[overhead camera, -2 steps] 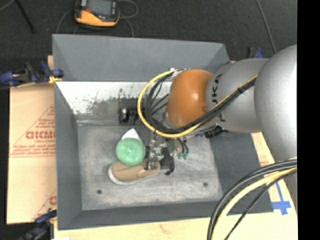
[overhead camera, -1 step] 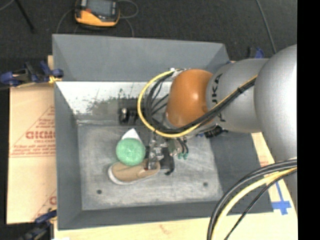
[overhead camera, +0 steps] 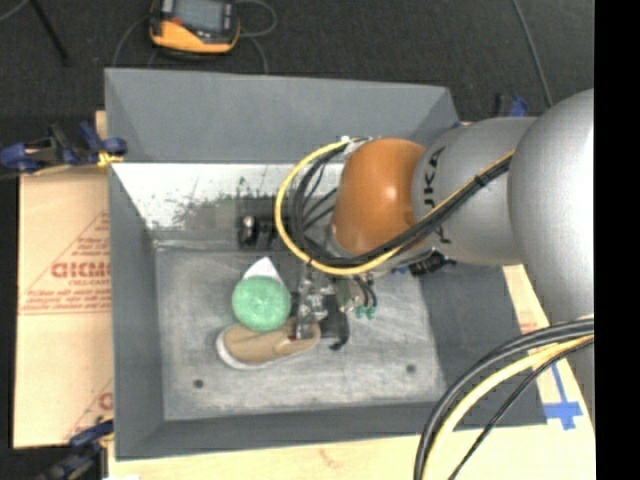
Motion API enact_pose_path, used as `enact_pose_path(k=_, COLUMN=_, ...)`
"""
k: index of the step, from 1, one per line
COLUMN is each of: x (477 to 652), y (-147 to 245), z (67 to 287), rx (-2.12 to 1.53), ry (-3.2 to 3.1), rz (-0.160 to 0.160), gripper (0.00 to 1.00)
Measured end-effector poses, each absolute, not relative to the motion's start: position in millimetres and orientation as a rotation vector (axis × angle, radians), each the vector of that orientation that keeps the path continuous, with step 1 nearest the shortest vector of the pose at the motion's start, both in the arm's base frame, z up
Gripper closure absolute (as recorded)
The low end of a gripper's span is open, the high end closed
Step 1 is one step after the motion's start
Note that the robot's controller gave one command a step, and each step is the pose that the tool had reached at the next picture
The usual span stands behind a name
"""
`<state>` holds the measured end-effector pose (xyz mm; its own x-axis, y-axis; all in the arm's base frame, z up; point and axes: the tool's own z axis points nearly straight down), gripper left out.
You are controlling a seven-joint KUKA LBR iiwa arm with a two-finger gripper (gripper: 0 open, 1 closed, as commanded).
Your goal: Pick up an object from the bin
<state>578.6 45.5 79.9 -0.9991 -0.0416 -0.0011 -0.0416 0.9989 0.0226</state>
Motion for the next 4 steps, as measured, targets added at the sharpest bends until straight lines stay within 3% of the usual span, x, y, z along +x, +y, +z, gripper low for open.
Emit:
enact_pose_path(k=1, x=580.9, y=35.5, z=122.5, rx=-0.104, ry=3.141, rz=0.004, gripper=1.0)
enact_pose_path(k=2, x=574.6, y=32.1, z=143.4, rx=-0.129, ry=3.135, rz=-0.001, gripper=0.0)
enact_pose_path(k=3, x=573.8, y=32.0, z=140.2, rx=-0.131, ry=3.136, rz=-0.001, gripper=0.0)
enact_pose_path(k=4, x=584.5, y=12.4, z=157.9, rx=-0.276, ry=3.13, rz=0.0, gripper=0.0)
